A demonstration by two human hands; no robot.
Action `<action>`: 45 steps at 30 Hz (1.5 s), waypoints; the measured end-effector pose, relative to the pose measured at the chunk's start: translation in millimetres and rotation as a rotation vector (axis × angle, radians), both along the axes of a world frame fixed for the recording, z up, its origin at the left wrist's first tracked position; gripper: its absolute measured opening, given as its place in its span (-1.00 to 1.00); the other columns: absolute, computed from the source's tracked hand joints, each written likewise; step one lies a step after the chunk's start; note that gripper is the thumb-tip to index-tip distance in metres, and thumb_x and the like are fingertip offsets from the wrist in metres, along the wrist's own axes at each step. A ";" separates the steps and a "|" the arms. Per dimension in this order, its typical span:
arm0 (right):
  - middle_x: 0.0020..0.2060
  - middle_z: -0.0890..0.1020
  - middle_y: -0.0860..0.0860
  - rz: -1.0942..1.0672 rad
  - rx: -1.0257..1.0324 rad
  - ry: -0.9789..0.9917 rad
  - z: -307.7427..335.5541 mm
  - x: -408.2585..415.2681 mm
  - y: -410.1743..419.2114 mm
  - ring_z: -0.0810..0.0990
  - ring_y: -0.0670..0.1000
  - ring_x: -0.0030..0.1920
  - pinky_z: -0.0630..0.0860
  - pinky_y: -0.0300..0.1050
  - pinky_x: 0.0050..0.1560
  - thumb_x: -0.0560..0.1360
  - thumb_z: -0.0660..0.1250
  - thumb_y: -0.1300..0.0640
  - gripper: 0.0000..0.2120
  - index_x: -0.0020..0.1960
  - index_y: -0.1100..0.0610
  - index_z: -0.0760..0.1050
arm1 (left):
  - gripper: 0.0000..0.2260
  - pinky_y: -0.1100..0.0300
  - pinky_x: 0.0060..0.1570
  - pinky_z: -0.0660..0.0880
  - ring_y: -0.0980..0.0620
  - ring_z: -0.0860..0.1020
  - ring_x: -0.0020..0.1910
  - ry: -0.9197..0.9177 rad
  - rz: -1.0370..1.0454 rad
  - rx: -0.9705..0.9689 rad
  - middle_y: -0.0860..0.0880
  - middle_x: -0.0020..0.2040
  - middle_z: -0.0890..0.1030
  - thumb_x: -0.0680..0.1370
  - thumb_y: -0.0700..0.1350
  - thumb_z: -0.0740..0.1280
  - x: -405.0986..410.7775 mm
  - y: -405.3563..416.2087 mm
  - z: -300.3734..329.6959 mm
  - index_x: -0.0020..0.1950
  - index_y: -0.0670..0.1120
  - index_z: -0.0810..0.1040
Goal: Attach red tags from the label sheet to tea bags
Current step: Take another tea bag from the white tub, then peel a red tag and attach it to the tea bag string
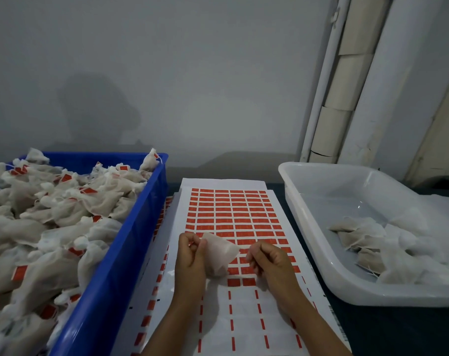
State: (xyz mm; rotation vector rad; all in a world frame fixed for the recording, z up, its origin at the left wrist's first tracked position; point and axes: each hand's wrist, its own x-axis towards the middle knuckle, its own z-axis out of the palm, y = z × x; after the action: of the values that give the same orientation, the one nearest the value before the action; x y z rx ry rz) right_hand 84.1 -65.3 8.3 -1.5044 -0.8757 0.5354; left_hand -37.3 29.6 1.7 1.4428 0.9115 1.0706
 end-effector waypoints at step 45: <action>-0.30 0.62 -0.11 -0.182 -0.078 -0.456 2.4 -1.9 -7.7 0.61 -0.04 -0.27 0.58 -0.28 -0.14 0.47 0.32 0.12 -0.85 -0.27 -0.02 0.46 | -0.92 0.53 -0.36 0.40 0.33 0.56 -0.14 0.175 0.009 0.194 0.31 -0.26 0.58 0.43 0.05 0.40 -1.4 -7.5 5.3 -0.21 0.08 0.58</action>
State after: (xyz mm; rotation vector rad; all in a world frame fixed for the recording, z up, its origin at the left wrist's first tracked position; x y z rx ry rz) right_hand 82.2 -73.0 10.7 -1.7925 -1.0592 0.0896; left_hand -38.7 22.1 7.0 1.7155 0.9583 1.0748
